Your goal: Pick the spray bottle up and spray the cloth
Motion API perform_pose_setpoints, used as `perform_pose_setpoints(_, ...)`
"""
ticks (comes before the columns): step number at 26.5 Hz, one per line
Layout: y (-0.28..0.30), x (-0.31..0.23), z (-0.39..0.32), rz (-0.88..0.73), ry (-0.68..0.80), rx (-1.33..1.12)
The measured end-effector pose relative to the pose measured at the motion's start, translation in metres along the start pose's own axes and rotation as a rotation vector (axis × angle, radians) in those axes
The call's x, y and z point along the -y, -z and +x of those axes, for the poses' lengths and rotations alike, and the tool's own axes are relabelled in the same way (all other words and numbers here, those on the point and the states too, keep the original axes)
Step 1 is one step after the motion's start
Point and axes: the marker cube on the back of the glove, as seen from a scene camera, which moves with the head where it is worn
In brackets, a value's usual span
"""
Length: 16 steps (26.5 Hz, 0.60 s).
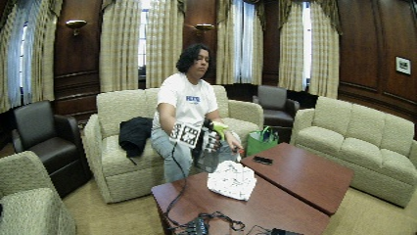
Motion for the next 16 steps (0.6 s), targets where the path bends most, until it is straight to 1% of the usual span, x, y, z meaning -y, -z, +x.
perform_pose_setpoints(4,-0.011,-0.002,-0.026,-0.211,0.027,-0.135)
perform_pose_setpoints(7,-0.031,-0.010,-0.040,-0.405,0.020,-0.288)
perform_pose_setpoints(12,-0.059,-0.006,-0.041,-0.682,-0.037,-0.610)
perform_pose_setpoints(16,-0.089,-0.006,-0.029,-0.833,-0.072,-0.919)
